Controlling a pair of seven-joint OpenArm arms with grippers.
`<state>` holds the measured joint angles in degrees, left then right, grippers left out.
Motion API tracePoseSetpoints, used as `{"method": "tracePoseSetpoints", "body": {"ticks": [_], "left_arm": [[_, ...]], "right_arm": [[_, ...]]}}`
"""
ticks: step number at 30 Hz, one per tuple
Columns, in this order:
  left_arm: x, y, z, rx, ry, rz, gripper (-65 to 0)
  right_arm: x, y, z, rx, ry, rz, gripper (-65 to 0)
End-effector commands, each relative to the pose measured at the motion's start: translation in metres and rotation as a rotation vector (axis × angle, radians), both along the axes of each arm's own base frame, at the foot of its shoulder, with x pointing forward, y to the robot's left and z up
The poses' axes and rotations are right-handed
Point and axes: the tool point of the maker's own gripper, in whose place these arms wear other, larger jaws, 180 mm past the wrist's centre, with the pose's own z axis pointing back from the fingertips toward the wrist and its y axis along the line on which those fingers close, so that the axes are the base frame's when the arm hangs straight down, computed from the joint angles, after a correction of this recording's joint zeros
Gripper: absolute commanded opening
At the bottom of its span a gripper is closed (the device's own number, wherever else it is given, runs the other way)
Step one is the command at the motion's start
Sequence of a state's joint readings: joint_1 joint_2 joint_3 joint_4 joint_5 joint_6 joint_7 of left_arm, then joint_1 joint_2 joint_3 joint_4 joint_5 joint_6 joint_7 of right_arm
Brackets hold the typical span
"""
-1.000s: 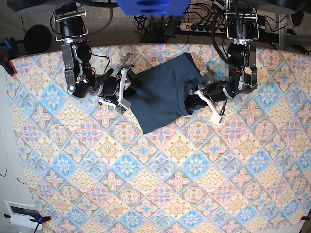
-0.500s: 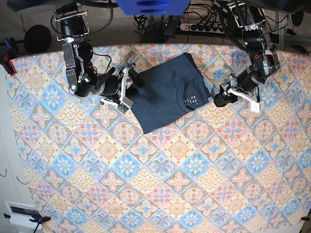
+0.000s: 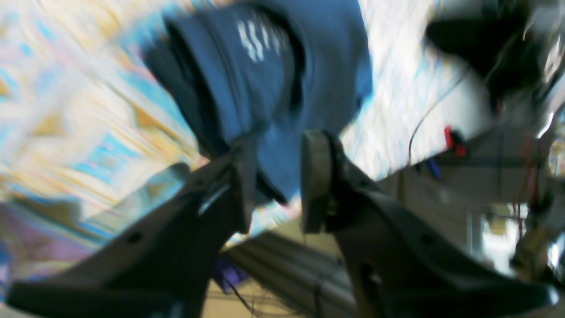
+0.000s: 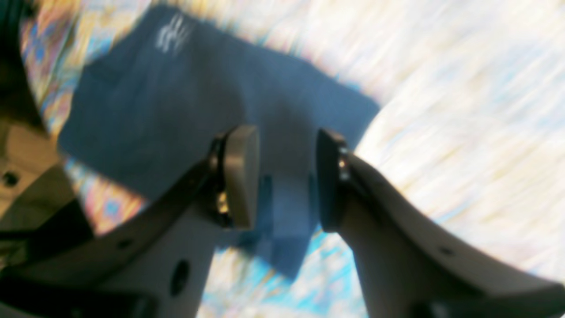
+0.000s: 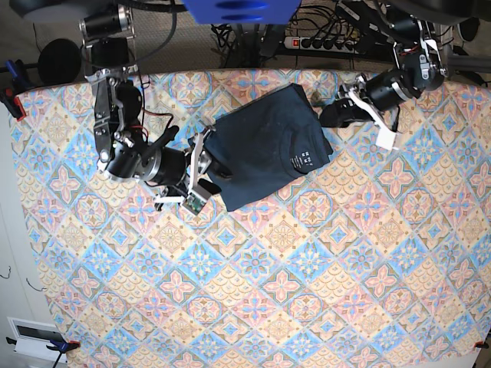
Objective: Layout the t-shirt on the table in an organized manner, then fold the t-shirt properly
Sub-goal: 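Hold the bundle with both grippers and rotate it on the table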
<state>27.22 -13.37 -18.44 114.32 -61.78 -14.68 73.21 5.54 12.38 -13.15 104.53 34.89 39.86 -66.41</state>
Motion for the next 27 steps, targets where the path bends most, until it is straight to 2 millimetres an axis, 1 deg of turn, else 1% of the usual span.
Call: {"method": "tracePoseSetpoints", "body": {"ticks": [1, 4, 5, 8, 10, 13, 15, 16, 19, 20, 21, 24, 27], "left_arm": [[-0.001, -0.004, 0.005, 0.001, -0.017, -0.032, -54.8], [-0.011, -0.021, 0.001, -0.011, 0.005, -0.104, -65.0], [-0.013, -0.026, 0.001, -0.014, 0.009, -0.126, -65.0], [-0.017, -0.038, -0.002, -0.018, 0.020, -0.161, -65.0], [-0.019, -0.041, -0.008, 0.010, 0.027, -0.175, -65.0], [-0.023, -0.053, -0.019, 0.063, 0.032, -0.200, -65.0], [-0.024, -0.061, -0.026, 0.106, 0.018, -0.220, -65.0], [-0.025, -0.064, -0.031, 0.120, 0.016, -0.226, -65.0], [-0.026, -0.069, -0.049, 0.190, 0.006, -0.247, -65.0], [-0.025, -0.071, -0.054, 0.205, 0.001, -0.253, -65.0], [-0.023, -0.072, -0.060, 0.223, 0.001, -0.263, -65.0], [-0.022, -0.072, -0.076, 0.259, 0.020, -0.282, -65.0], [-0.017, -0.065, -0.088, 0.283, 0.035, -0.274, -65.0]], "right_arm": [[0.011, 0.002, 0.014, 0.027, -0.039, 0.006, -48.6], [0.029, -0.002, 0.014, 0.021, -0.035, -0.010, -56.4], [0.036, -0.005, 0.014, 0.018, -0.030, -0.017, -59.0], [0.050, -0.008, 0.011, 0.013, -0.012, -0.032, -63.6], [0.057, -0.012, 0.008, 0.010, 0.005, -0.044, -63.9], [0.067, -0.021, -0.011, 0.002, 0.078, -0.074, -63.9], [0.076, -0.022, -0.018, 0.008, 0.110, -0.089, -63.9], [0.078, -0.014, -0.020, 0.023, 0.124, -0.081, -63.9], [0.082, 0.025, -0.025, 0.063, 0.153, -0.016, -63.9], [0.082, 0.033, -0.029, 0.057, 0.164, 0.005, -64.1], [0.080, 0.037, -0.036, 0.039, 0.175, 0.018, -64.2], [0.078, 0.035, -0.055, -0.044, 0.166, 0.029, -64.3], [0.085, 0.017, -0.069, -0.189, 0.120, 0.015, -64.1]]}}
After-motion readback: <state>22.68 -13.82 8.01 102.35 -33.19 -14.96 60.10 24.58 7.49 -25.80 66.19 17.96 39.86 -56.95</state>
